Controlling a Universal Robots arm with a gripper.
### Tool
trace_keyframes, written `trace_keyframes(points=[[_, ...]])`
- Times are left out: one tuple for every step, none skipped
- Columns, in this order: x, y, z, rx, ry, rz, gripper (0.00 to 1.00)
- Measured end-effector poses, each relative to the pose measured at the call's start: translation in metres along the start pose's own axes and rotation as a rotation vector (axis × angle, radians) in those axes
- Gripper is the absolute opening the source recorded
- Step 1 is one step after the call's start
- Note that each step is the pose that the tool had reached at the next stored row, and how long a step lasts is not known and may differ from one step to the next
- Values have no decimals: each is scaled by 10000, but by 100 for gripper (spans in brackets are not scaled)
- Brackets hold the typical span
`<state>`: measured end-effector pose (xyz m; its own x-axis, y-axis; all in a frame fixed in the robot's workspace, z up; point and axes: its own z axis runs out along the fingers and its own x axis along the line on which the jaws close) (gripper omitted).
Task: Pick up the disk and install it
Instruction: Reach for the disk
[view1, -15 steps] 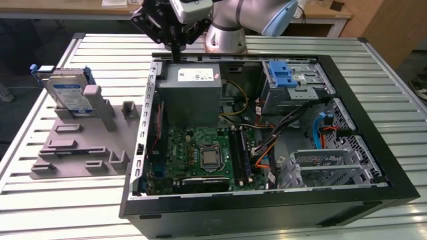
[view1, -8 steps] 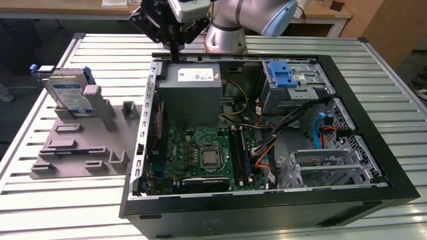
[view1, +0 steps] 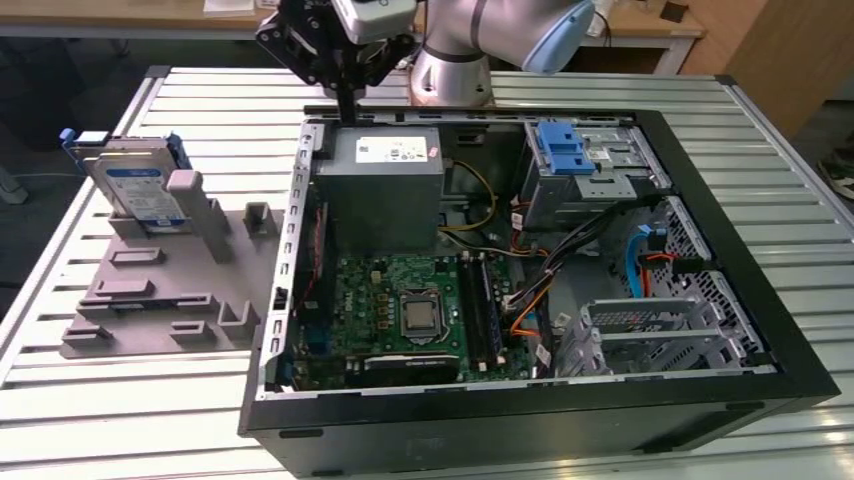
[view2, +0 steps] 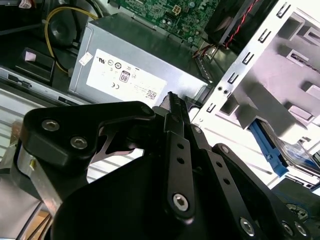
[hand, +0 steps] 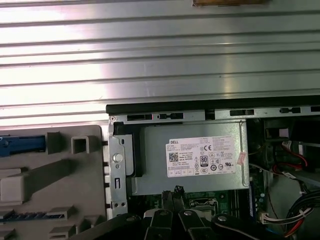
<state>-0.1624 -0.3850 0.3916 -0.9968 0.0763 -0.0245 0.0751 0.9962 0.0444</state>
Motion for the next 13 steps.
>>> trace_keyframes(points=[[4,2,1,-1,0,-1,11],[8,4,1,0,0,-1,11],[12,6,1,0,0,-1,11],[16,8,2,0,0,-1,11],[21,11,3,0,0,-1,11],[27,16,3,1,0,-1,11],[33,21,4,1,1,-1,11],[39,25,4,1,1,-1,11],[45,31,5,1,1,0,11],[53,36,5,1,0,0,11],[60,40,6,0,0,-1,11],[67,44,6,-1,-1,0,11],[75,48,6,-1,-1,0,11]])
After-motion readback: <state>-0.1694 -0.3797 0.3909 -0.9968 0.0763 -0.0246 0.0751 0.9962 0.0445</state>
